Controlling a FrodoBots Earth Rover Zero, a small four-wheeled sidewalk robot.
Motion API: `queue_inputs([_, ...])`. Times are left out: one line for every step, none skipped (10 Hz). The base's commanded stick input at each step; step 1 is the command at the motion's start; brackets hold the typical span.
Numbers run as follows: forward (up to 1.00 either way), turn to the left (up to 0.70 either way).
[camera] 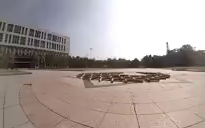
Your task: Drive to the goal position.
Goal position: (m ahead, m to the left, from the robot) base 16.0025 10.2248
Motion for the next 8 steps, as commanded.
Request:
queue_inputs([0.05,0.0])
queue_inputs([0.05,0.0])
queue_inputs([0.04,0.0])
queue_inputs([0.04,0.0])
queue_inputs([0.05,0.0])
queue_inputs([0.04,0.0])
queue_inputs([0.04,0.0])
queue_inputs([0.05,0.0])
